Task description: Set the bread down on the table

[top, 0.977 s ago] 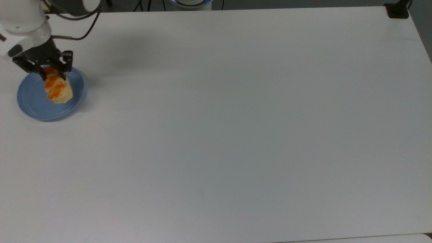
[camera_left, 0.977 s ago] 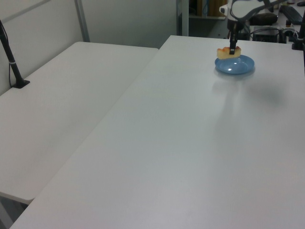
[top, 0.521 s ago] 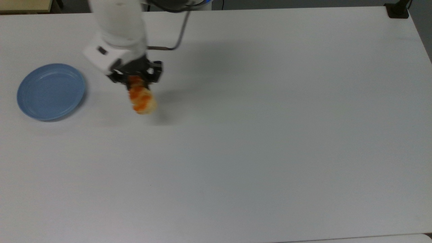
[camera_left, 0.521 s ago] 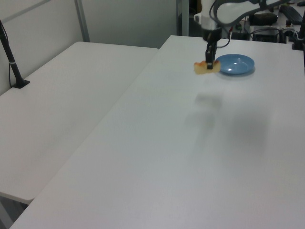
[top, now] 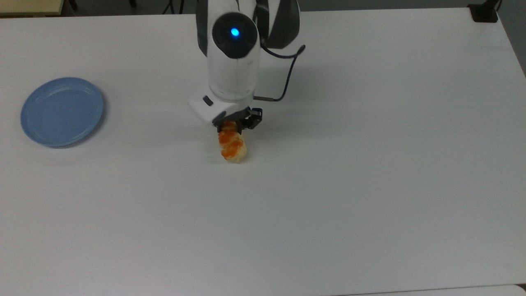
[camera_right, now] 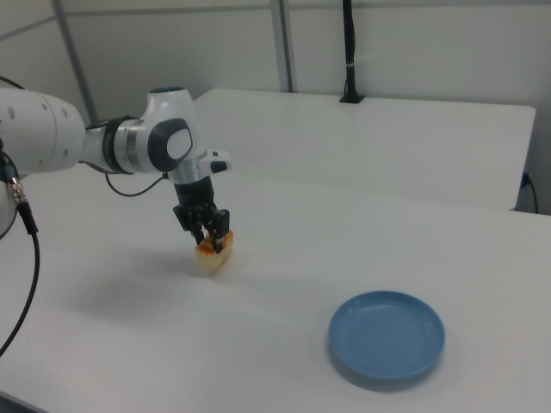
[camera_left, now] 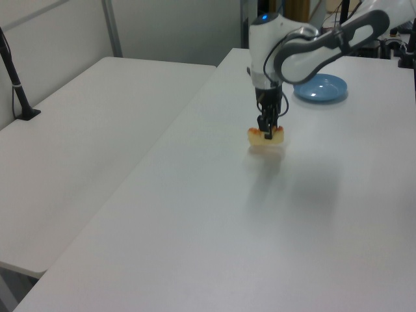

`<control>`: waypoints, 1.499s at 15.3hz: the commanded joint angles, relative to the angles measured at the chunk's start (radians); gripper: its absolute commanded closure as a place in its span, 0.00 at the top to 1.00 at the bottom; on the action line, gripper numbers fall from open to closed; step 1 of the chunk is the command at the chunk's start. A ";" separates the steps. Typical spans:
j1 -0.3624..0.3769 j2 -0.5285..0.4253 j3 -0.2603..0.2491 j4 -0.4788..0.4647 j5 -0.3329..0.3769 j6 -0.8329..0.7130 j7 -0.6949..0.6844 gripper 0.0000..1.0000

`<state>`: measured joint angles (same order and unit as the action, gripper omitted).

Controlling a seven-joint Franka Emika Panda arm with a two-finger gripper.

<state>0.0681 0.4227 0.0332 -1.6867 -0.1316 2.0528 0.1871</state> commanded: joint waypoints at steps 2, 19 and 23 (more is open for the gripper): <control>0.022 0.022 -0.006 -0.007 -0.043 0.037 0.051 0.86; -0.128 -0.432 -0.024 0.032 0.107 -0.372 0.025 1.00; -0.154 -0.460 -0.032 0.035 0.107 -0.362 -0.113 1.00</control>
<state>-0.0683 -0.0118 0.0133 -1.6237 -0.0422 1.6815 0.1671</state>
